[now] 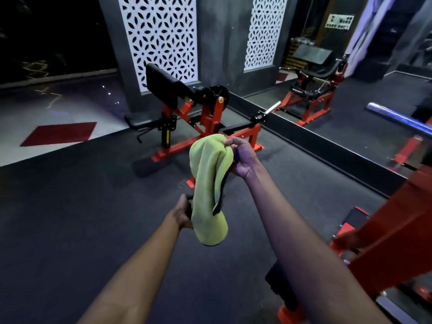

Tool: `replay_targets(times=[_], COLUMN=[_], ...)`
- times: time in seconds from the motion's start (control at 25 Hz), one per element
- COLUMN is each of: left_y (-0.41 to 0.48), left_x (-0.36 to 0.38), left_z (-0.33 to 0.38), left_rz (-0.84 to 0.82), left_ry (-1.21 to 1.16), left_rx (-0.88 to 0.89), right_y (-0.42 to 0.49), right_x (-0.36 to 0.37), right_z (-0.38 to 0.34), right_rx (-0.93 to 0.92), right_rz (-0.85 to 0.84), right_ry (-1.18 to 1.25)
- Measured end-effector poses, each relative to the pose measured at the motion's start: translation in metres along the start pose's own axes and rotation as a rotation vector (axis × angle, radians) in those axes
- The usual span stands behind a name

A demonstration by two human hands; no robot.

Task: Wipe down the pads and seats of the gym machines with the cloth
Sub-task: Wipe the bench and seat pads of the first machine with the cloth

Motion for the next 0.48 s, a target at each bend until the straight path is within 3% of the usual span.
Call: replay_targets(times=[0.12, 0.32, 0.4, 0.48], left_y=[-0.011, -0.016, -0.007, 0.0], left_x=[-0.029, -0.088, -0.108, -0.125], left_z=[0.034, 0.107, 0.136, 0.165], left_rz=[-0.015, 0.047, 0.09, 0.112], left_ry=[-0.109, -0.021, -0.052, -0.107], left_rx=[0.106, 0.24, 0.301, 0.386], right_y=[0.016, 0.08, 0.111, 0.147], right_x=[0.008, 0.005, 0.004, 0.0], right_z=[0.004, 0.019, 0.022, 0.02], right_rx=[-0.015, 0.009, -0.073, -0.211], right_rz=[0.054, 0.147, 0.135, 0.164], right_ry=[-0.086, -0.154, -0.228, -0.485])
Point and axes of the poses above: each hand's wrist, its own y-axis towards the middle knuckle, its own x-axis out of the palm, z = x × y, the point moved 2 cm from there along y, towards the middle knuckle, and after that the axes turned 2 degrees about y, right-handed, at the moved point
